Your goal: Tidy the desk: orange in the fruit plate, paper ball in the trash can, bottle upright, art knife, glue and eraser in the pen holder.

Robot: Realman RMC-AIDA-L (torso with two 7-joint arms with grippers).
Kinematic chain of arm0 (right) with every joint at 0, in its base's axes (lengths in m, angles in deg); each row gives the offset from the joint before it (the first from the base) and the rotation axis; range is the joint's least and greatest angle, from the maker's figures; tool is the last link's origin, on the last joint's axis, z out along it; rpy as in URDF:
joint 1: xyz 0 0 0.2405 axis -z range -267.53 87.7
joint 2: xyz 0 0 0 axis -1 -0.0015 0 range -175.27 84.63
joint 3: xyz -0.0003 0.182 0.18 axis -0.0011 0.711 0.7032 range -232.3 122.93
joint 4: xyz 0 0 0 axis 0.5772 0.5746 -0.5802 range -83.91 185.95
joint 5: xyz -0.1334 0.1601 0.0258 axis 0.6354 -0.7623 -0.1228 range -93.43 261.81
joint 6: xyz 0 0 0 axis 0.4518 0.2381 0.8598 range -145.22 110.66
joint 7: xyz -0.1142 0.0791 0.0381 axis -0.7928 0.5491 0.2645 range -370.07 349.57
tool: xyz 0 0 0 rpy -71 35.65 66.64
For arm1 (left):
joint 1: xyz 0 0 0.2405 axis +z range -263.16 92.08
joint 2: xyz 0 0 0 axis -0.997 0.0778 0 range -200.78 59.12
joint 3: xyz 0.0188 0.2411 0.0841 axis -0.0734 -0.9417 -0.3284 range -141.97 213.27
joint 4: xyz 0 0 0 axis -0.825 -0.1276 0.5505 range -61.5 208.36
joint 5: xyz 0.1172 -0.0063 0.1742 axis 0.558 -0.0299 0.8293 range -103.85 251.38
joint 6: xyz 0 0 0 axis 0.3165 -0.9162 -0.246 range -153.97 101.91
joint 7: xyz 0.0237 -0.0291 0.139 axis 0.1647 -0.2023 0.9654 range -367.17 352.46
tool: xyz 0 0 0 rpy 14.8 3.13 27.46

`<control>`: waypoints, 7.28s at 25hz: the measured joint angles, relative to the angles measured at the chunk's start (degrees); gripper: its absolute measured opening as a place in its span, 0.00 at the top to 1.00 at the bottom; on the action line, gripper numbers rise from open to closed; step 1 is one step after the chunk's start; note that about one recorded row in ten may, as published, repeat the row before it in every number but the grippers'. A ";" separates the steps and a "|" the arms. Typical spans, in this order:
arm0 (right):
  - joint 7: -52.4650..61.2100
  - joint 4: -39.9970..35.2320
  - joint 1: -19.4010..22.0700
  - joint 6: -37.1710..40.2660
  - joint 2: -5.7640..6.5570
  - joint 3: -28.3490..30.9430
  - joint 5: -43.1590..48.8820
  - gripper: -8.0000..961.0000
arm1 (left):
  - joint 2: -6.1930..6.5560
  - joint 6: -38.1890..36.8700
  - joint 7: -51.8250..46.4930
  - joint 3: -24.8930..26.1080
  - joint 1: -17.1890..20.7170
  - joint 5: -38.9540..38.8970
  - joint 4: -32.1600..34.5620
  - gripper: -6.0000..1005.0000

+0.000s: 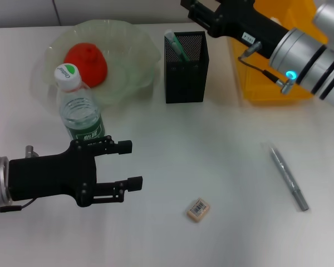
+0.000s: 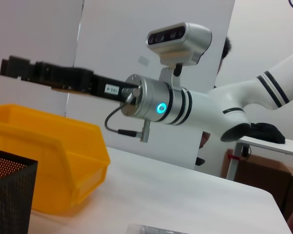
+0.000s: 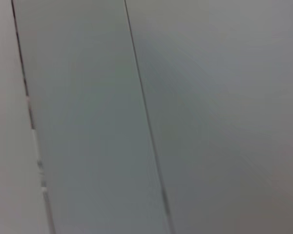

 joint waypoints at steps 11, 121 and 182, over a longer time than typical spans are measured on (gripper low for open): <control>45.61 -50.02 18.43 5.61 0.55 -15.52 21.96 0.18 | 0.05 -1.18 0.04 -0.01 0.58 -0.04 -0.02 0.22; 82.79 -81.84 4.31 21.13 0.23 -35.07 83.24 0.71 | 0.08 -1.53 0.84 0.00 2.31 -0.01 -0.54 0.22; 100.82 -66.81 14.81 13.95 0.19 -38.79 87.24 0.60 | 0.09 -1.58 0.16 -0.16 0.84 0.06 -0.25 0.22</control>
